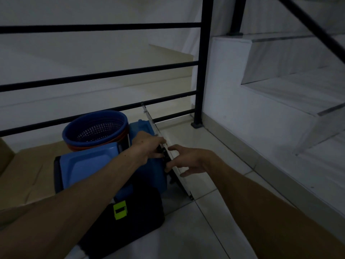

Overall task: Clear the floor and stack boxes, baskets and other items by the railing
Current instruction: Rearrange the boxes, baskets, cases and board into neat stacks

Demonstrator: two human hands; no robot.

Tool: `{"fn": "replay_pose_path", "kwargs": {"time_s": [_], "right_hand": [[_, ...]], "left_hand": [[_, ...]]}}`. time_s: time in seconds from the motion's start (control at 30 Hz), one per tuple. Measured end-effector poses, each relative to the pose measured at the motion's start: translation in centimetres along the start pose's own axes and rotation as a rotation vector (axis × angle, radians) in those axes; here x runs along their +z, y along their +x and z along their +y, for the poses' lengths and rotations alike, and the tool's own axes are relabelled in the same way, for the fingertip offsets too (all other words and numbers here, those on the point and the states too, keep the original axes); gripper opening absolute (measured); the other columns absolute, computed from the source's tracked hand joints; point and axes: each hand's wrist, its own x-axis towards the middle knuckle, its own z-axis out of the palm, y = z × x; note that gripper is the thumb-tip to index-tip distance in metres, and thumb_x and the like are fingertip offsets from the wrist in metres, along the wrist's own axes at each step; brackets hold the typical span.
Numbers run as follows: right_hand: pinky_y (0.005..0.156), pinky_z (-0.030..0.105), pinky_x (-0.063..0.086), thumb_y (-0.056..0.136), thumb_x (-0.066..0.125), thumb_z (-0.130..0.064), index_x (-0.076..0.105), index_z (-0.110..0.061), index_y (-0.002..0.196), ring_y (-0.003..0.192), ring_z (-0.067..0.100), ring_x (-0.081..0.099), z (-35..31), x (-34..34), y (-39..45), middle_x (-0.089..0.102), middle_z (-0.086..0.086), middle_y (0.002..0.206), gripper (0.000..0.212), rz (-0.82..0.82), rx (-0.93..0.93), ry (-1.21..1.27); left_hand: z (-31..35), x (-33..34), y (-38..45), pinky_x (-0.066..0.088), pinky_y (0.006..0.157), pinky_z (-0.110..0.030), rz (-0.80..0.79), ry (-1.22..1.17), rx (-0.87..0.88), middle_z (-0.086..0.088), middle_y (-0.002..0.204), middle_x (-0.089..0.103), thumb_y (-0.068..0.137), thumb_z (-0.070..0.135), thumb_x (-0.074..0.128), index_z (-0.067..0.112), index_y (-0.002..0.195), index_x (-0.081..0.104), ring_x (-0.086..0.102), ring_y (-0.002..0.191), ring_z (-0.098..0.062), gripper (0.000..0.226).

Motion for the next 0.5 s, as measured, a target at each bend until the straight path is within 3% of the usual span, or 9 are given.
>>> {"fn": "replay_pose_path", "kwargs": {"time_s": [0.13,0.37,0.5], "right_hand": [[0.099,0.043,0.052,0.071,0.088,-0.023,0.025,-0.038,0.153,0.123,0.022,0.045,-0.4,0.3,-0.1,0.042,0.006,0.151,0.104,0.007,0.021,-0.057],[0.096,0.050,0.051,0.069,0.089,-0.038,0.014,-0.038,0.157,0.134,0.031,0.046,-0.9,0.3,-0.5,0.036,0.009,0.156,0.115,0.027,0.038,-0.209],[0.099,0.054,0.051,0.067,0.088,-0.049,0.009,-0.040,0.157,0.132,0.033,0.047,-1.3,0.7,-0.6,0.038,0.009,0.156,0.120,0.033,0.021,-0.200]], "left_hand": [[0.1,0.0,-0.1,0.063,0.065,-0.040,-0.003,0.008,-0.003,-0.020,0.099,0.069,0.081,0.009,0.081,-0.003,0.104,0.065,0.072,0.079,-0.028,0.031],[0.1,-0.4,-0.4,0.062,0.058,-0.034,-0.024,-0.017,-0.008,-0.020,0.104,0.067,0.085,0.011,0.079,-0.002,0.109,0.062,0.072,0.080,-0.029,0.033],[0.1,-0.8,-0.3,0.063,0.061,-0.038,-0.004,-0.045,-0.016,-0.025,0.100,0.070,0.093,0.018,0.069,-0.001,0.102,0.062,0.074,0.082,-0.034,0.022]]}}
